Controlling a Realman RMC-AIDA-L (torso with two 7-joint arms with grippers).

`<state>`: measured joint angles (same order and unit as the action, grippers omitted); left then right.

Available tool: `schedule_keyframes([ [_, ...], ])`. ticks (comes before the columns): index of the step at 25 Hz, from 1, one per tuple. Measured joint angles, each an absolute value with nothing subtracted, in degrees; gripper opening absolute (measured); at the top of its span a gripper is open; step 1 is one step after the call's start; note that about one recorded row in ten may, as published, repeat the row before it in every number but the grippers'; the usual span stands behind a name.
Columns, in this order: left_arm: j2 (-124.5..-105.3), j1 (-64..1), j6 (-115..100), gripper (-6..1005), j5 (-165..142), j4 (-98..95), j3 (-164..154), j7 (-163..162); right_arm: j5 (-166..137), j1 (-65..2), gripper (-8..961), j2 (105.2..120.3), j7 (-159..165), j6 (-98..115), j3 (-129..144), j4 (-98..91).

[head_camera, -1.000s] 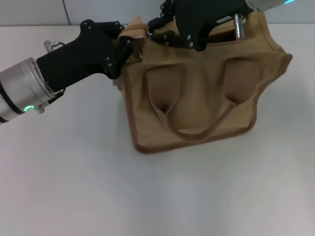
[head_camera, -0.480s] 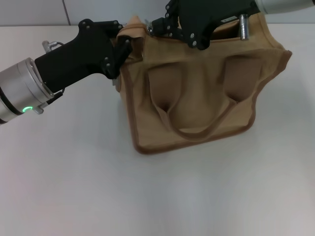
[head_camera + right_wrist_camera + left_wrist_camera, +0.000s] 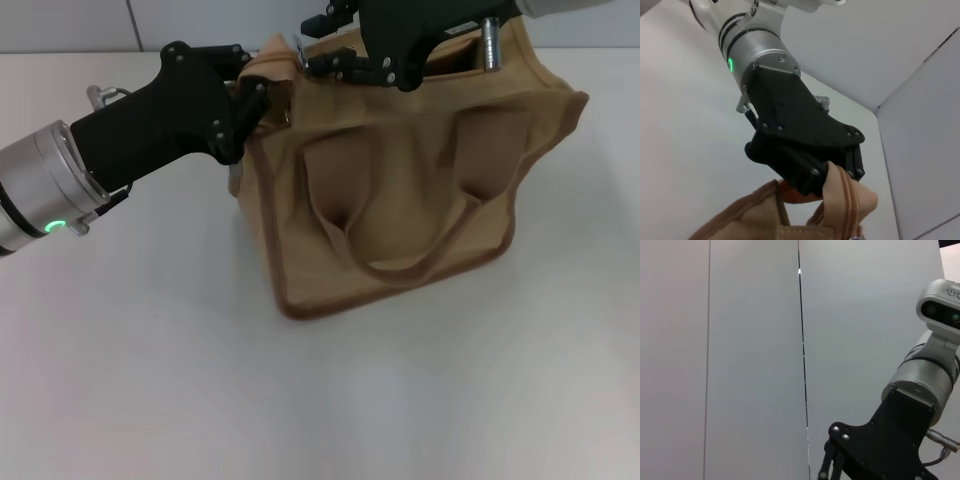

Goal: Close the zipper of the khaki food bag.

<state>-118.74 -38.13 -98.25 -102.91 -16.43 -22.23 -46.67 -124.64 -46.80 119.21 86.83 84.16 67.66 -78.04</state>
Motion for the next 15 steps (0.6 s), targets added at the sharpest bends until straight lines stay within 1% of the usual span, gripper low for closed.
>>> schedule_keyframes([
  [5,-118.73,-37.9,-98.5,9,-102.9,-16.4,-22.2,-46.7,-124.8,-46.5,248,119.27,86.3,82.7,69.2,-79.4],
  [10,-118.73,-37.9,-98.9,9,-102.9,-16.3,-22.1,-46.7,-124.8,-46.1,478,119.30,85.3,81.9,71.5,-81.1],
  [15,-118.74,-37.8,-98.9,9,-103.0,-16.3,-22.2,-46.7,-125.0,-45.7,574,119.37,84.6,81.7,73.6,-81.3],
])
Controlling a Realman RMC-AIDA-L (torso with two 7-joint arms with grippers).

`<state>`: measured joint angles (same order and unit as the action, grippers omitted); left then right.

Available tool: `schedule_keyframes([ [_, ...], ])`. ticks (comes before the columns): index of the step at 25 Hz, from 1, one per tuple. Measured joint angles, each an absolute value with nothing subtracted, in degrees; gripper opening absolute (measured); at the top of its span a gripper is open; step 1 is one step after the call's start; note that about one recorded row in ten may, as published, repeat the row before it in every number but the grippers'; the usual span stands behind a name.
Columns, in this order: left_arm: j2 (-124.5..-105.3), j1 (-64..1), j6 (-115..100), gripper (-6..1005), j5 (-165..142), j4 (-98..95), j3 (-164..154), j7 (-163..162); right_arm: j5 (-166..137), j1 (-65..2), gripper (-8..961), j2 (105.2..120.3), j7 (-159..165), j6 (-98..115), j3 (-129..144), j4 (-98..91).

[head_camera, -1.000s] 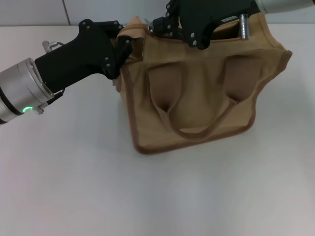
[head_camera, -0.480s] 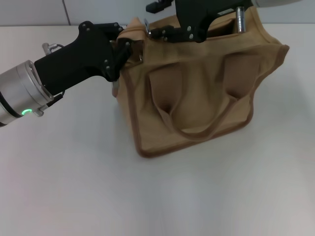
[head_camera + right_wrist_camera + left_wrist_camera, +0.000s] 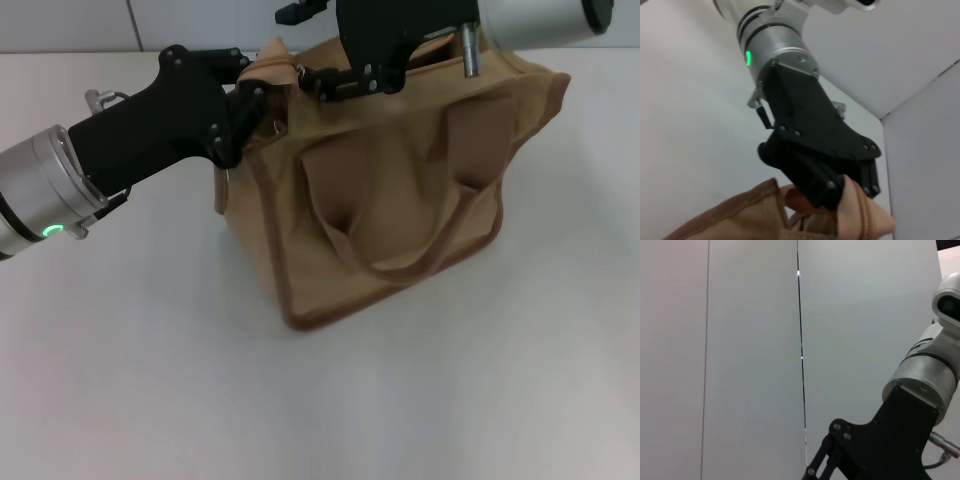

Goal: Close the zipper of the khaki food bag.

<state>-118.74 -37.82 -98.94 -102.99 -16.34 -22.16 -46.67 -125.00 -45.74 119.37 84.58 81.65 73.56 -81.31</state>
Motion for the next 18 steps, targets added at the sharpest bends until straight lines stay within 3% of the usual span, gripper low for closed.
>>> schedule_keyframes([
  [5,-118.74,-37.7,-99.4,9,-103.0,-16.4,-22.1,-46.7,-125.0,-45.5,571,119.42,83.9,81.6,74.4,-81.0],
  [14,-118.73,-37.4,-100.0,9,-102.2,-16.4,-22.1,-47.2,-124.3,-44.2,365,119.45,83.2,81.7,74.0,-80.8],
  [18,-118.64,-37.4,-100.2,10,-102.2,-16.4,-22.1,-47.5,-124.0,-43.8,189,119.45,83.2,81.7,73.9,-80.7],
])
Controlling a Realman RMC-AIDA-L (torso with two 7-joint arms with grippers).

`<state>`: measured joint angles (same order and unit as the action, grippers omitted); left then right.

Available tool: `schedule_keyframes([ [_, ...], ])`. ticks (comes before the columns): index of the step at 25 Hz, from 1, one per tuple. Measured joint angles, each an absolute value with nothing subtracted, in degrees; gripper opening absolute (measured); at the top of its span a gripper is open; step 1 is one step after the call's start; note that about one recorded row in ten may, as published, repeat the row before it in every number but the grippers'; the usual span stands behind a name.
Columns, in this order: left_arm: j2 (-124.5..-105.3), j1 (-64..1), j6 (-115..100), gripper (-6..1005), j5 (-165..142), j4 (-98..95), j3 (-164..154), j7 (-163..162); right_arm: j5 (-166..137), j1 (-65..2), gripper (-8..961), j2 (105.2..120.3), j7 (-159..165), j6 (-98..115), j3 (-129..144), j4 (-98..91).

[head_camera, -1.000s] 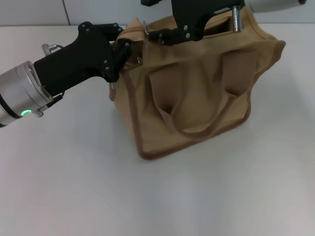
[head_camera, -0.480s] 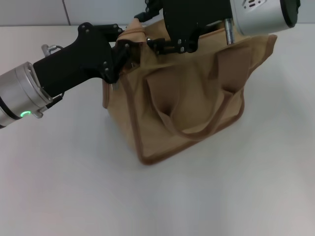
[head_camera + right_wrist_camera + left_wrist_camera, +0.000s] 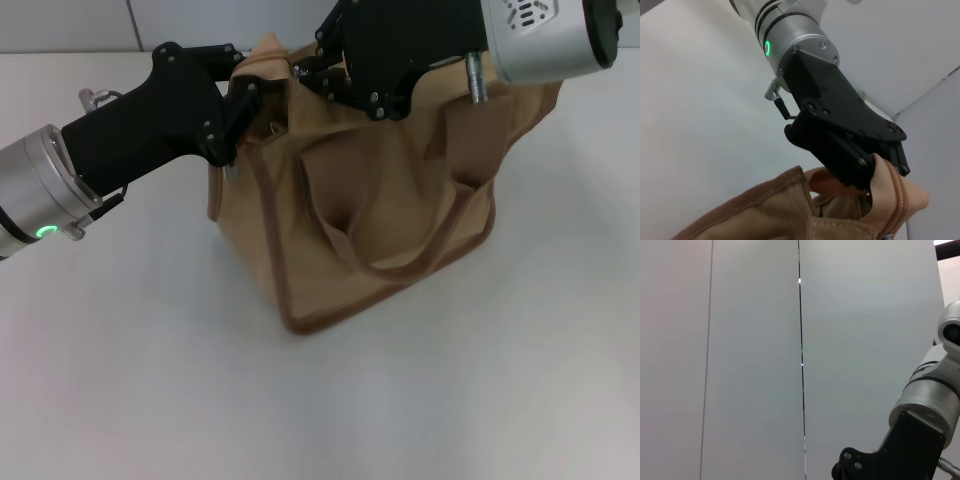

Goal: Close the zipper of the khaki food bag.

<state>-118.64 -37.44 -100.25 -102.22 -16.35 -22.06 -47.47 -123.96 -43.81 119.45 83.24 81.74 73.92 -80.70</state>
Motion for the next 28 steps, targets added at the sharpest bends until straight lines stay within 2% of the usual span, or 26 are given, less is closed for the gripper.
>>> schedule_keyframes([
  [7,-118.65,-37.4,-100.3,10,-102.2,-16.3,-22.1,-47.5,-123.7,-42.8,7,119.44,83.2,81.8,73.8,-81.2],
  [28,-118.40,-35.8,-101.8,10,-101.4,-16.8,-22.1,-47.6,-124.2,-36.3,4,119.14,84.5,78.5,54.7,-82.7],
])
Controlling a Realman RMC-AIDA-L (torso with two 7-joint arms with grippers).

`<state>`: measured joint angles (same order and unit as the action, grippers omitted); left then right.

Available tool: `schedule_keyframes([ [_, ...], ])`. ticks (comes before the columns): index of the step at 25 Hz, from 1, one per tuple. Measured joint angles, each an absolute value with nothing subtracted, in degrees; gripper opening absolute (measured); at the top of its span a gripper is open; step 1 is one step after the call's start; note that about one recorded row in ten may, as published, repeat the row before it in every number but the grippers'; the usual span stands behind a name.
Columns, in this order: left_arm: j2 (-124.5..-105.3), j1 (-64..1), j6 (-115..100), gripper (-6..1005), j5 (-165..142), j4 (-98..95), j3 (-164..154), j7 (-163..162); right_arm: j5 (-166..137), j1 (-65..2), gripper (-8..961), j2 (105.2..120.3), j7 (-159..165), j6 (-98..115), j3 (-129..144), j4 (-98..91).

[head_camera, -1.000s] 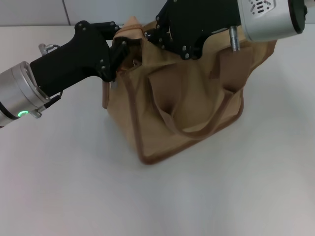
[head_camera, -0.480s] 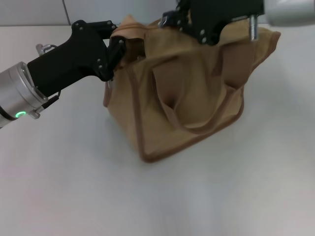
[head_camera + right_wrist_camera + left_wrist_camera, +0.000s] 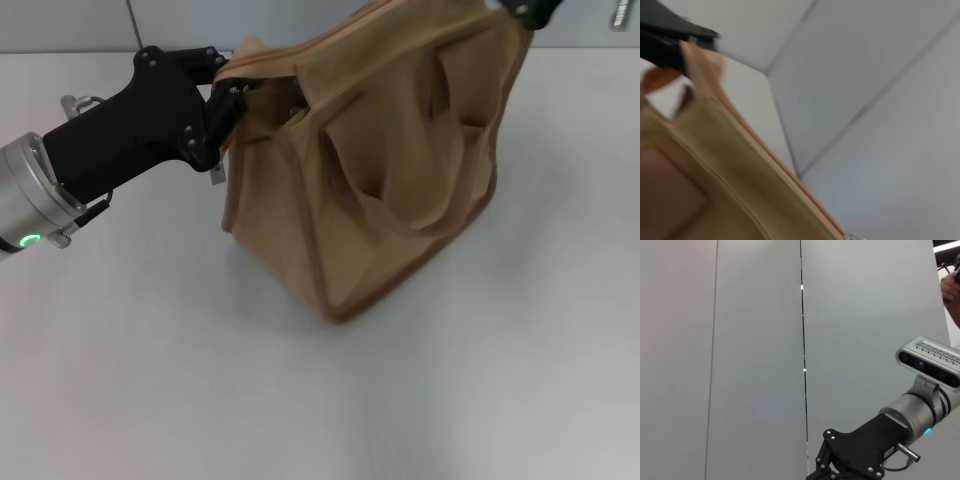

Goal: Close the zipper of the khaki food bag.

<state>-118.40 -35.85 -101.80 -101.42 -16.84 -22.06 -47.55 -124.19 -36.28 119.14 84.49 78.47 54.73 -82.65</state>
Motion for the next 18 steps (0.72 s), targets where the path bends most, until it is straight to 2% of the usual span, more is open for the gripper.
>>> schedule_keyframes([
  [8,-118.28,-35.8,-101.1,10,-101.4,-17.0,-21.9,-47.6,-123.3,-32.2,1,119.31,84.5,78.8,50.4,-83.6],
  [18,-118.08,-35.9,-100.9,10,-101.4,-19.0,-21.3,-51.2,-108.0,-25.5,16,119.20,92.5,86.2,46.7,-82.4],
])
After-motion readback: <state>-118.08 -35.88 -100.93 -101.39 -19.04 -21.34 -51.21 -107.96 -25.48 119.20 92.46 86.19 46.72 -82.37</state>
